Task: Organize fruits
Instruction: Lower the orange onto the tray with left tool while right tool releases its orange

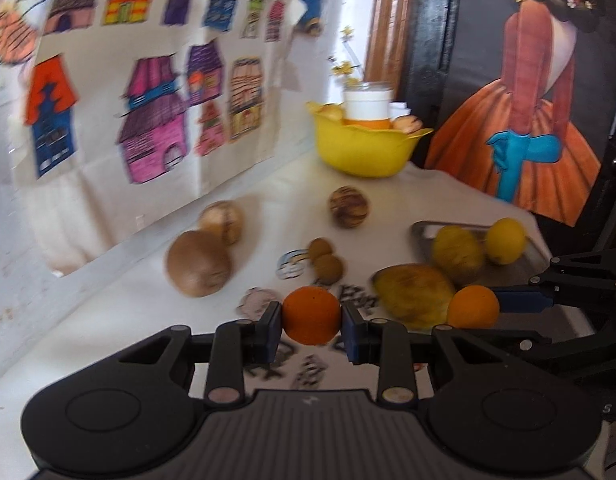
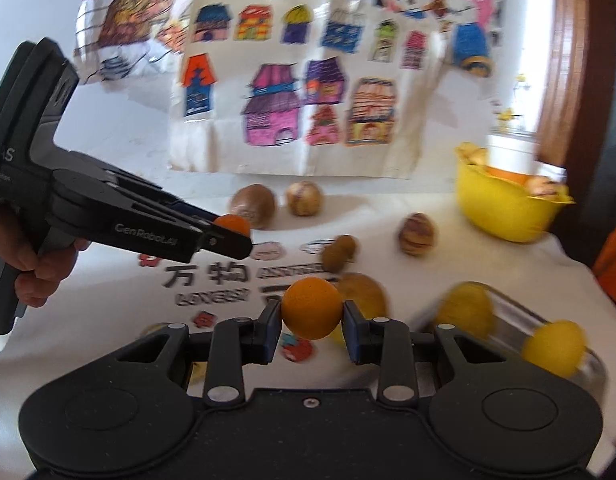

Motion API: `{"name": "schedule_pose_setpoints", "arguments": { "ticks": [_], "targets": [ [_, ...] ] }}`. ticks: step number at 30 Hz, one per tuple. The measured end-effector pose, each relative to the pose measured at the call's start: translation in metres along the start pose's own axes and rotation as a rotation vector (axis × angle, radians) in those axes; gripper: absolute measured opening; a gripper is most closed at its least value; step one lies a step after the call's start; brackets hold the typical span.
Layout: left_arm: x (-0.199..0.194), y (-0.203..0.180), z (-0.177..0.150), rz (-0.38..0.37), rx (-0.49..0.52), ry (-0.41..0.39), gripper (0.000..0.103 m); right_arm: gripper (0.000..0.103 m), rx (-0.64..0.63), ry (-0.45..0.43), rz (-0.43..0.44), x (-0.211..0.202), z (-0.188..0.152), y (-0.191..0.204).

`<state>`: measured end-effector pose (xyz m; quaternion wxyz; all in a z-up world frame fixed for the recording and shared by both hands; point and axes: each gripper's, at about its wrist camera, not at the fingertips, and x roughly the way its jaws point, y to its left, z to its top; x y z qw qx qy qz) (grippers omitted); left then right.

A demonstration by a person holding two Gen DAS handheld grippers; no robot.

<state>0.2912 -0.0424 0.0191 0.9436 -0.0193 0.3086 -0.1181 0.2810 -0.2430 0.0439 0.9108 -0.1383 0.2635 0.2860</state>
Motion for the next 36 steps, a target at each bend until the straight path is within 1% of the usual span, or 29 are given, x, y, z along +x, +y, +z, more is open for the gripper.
{"name": "schedule_pose_setpoints", "arguments": {
  "ticks": [7, 13, 18, 24, 29, 36],
  "targets": [
    [0.006, -0.04, 0.004, -0.075, 0.019, -0.015, 0.034, 0.035, 0.047, 0.0, -0.127, -0.032, -0.017, -0.041],
    [0.015, -0.076, 0.001, -0.14, 0.062, -0.015, 0.034, 0.035, 0.106, 0.022, -0.228, -0.041, -0.035, -0.071],
    [0.026, -0.104, -0.003, -0.174, 0.097, 0.006, 0.034, 0.035, 0.163, 0.043, -0.268, -0.036, -0.05, -0.089],
    [0.039, -0.125, -0.012, -0.187, 0.138, 0.023, 0.034, 0.035, 0.218, 0.053, -0.301, -0.025, -0.06, -0.108],
    [0.048, -0.13, -0.018, -0.183, 0.151, 0.035, 0.034, 0.035, 0.232, 0.068, -0.308, -0.017, -0.063, -0.113],
    [0.055, -0.13, -0.024, -0.181, 0.141, 0.047, 0.034, 0.035, 0.237, 0.084, -0.306, -0.009, -0.065, -0.114]
  ]
}}
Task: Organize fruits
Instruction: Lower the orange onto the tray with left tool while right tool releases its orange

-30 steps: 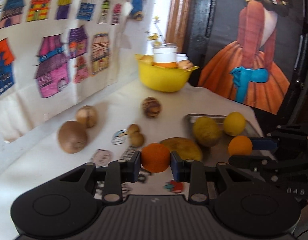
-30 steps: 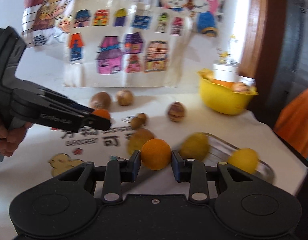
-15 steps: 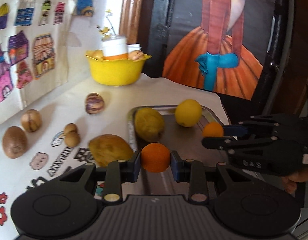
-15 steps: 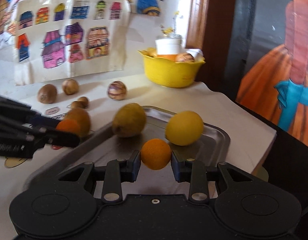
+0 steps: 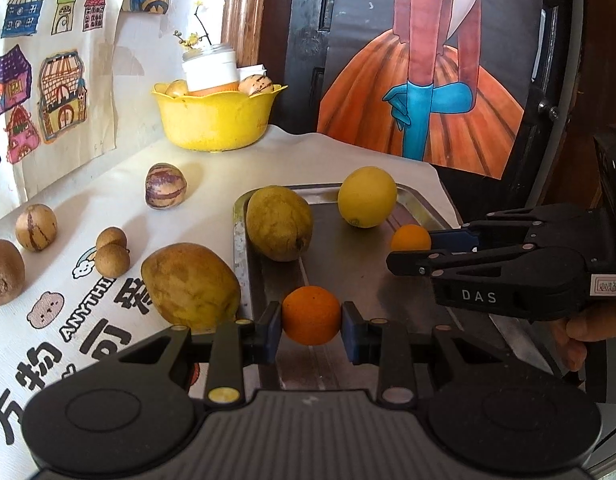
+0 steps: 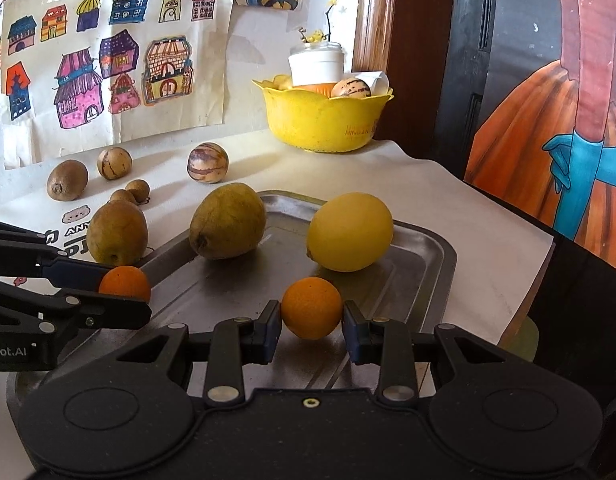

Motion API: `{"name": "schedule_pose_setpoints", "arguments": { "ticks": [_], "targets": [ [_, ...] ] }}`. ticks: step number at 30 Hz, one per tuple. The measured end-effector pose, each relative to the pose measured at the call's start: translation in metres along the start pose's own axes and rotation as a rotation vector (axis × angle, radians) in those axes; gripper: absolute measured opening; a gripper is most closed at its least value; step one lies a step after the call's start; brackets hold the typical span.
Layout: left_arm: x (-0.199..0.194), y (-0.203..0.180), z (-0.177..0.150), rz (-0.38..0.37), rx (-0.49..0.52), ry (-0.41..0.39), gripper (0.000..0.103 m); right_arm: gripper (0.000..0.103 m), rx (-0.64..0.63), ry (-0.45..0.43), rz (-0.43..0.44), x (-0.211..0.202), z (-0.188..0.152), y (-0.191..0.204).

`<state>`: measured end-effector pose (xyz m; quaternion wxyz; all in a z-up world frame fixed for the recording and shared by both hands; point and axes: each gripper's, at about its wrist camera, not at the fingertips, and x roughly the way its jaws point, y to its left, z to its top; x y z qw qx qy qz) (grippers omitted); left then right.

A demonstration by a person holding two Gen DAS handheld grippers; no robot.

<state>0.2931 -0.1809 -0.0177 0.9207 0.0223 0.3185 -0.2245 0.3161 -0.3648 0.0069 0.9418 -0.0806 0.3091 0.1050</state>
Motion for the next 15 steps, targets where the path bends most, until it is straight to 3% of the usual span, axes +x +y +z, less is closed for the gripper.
{"name": "schedule_pose_setpoints", "arguments": {
  "ticks": [15],
  "targets": [
    [0.0059, 0.0032, -0.0043, 0.003, -0.028, 0.026, 0.035, 0.037, -0.035, 0.007, -0.014, 0.0032, 0.0016, 0.0044]
  ]
}}
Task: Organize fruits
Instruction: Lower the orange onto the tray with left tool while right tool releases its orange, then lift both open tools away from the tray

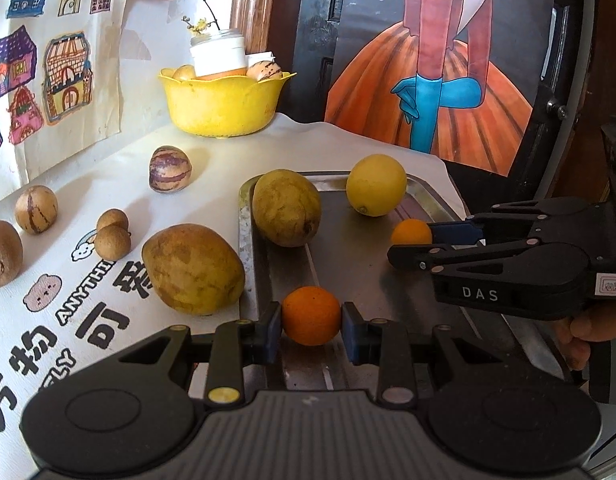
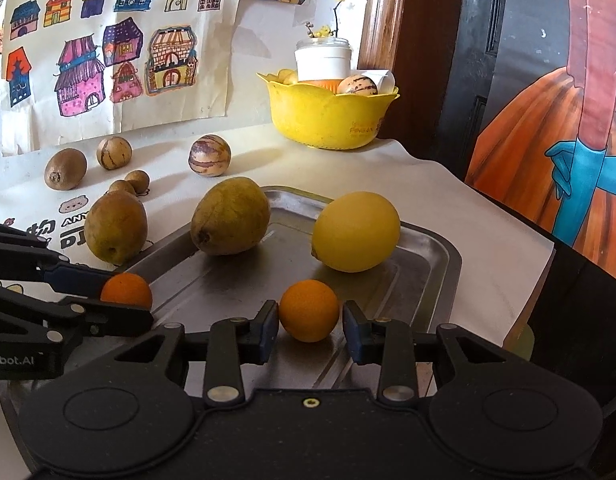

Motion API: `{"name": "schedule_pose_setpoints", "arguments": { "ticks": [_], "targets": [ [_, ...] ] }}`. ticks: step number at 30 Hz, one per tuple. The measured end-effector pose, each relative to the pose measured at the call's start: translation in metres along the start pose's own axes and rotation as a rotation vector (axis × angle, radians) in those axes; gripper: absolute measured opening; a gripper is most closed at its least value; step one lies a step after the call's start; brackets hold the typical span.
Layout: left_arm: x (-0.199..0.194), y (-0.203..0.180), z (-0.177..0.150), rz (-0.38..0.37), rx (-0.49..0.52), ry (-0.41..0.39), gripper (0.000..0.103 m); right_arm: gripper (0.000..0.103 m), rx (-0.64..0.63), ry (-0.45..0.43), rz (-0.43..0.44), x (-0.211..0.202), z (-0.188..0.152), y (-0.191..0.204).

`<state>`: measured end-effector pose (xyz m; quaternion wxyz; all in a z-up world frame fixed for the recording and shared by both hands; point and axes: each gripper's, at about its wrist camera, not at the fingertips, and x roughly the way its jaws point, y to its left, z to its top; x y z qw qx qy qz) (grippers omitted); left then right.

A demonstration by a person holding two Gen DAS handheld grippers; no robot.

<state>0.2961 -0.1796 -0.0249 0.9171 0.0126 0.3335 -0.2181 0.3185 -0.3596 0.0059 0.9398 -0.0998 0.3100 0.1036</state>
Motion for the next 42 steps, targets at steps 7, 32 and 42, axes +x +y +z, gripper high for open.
{"name": "schedule_pose_setpoints", "arguments": {
  "ticks": [7, 32, 42],
  "targets": [
    [-0.004, 0.003, 0.0, -0.011, -0.032, 0.003, 0.038, 0.04, -0.008, -0.011, -0.018, -0.008, 0.001, -0.002],
    [-0.12, 0.022, -0.006, 0.133, -0.126, -0.222, 0.103, 0.101, -0.021, -0.151, -0.008, -0.101, 0.004, 0.031],
    [-0.154, 0.045, -0.041, 0.202, -0.21, -0.214, 0.103, 0.102, -0.014, -0.124, 0.058, -0.137, -0.011, 0.077]
  ]
}}
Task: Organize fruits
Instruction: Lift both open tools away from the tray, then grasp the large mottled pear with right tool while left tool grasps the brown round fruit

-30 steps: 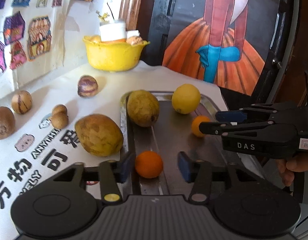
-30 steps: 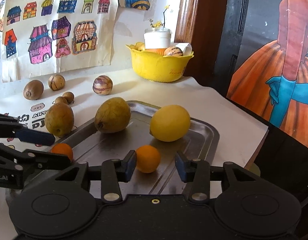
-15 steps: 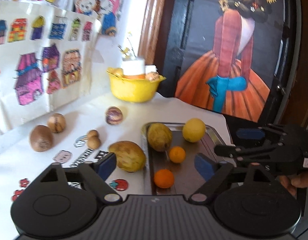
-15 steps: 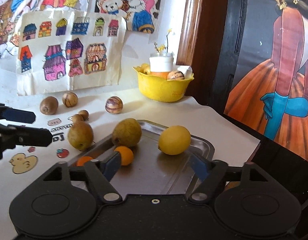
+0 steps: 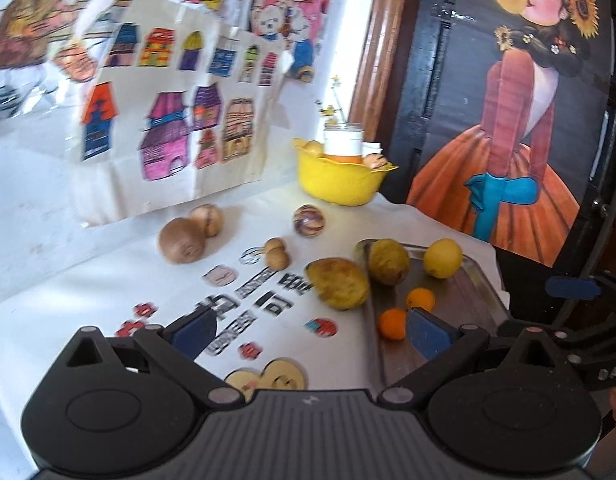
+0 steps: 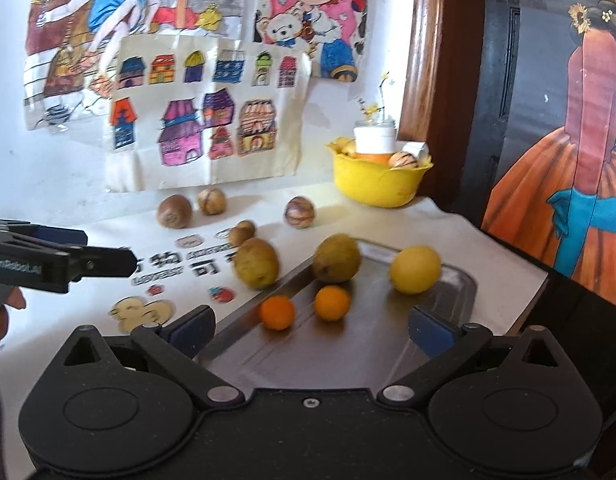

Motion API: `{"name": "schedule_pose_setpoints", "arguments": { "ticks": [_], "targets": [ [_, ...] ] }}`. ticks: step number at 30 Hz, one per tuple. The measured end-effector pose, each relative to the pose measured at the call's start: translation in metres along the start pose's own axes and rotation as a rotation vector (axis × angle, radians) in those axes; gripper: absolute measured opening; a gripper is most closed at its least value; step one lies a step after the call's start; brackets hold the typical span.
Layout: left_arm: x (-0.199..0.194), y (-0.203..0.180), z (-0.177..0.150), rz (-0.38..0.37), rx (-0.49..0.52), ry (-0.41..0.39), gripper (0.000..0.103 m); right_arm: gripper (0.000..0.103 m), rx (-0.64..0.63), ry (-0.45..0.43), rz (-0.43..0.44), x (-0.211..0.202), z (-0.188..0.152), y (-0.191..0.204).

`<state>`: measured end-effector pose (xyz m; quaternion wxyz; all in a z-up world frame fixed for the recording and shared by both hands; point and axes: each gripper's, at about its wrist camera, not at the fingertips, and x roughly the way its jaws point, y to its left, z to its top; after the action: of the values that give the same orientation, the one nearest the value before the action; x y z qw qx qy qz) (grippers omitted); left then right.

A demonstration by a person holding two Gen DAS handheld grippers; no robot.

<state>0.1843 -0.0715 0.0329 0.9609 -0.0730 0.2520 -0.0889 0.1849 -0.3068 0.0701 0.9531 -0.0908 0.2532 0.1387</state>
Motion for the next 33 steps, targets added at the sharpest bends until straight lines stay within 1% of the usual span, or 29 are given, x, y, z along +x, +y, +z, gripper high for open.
{"name": "schedule_pose_setpoints", "arguments": {
  "ticks": [5, 11, 14, 19, 23, 27, 29, 33],
  "targets": [
    [-0.021, 0.019, -0.014, 0.025, -0.033, 0.004, 0.103, 0.102, 0.03, 0.033, 0.015, -0.014, -0.013, 0.027],
    [-0.04, 0.043, -0.027, 0.053, -0.069, 0.022, 0.103, 0.102, 0.056, 0.091, 0.045, -0.019, -0.027, 0.057],
    [-0.047, 0.055, -0.033, 0.074, -0.093, 0.03, 0.103, 0.102, 0.069, 0.118, 0.066, -0.017, -0.032, 0.07],
    [-0.055, 0.075, -0.046, 0.123, -0.146, 0.059, 0.103, 0.102, 0.072, 0.129, 0.093, -0.012, -0.033, 0.088],
    [-0.063, 0.088, -0.053, 0.156, -0.201, 0.048, 0.103, 0.102, 0.061, 0.142, 0.129, -0.004, -0.033, 0.099],
    [-0.068, 0.1, -0.055, 0.201, -0.233, 0.035, 0.103, 0.102, 0.035, 0.155, 0.161, 0.008, -0.035, 0.11],
    [-0.068, 0.105, -0.056, 0.22, -0.239, 0.034, 0.103, 0.102, 0.001, 0.147, 0.179, 0.014, -0.036, 0.115],
    [-0.062, 0.114, -0.055, 0.257, -0.244, 0.044, 0.103, 0.102, -0.088, 0.061, 0.195, 0.016, -0.033, 0.123]
  ]
}}
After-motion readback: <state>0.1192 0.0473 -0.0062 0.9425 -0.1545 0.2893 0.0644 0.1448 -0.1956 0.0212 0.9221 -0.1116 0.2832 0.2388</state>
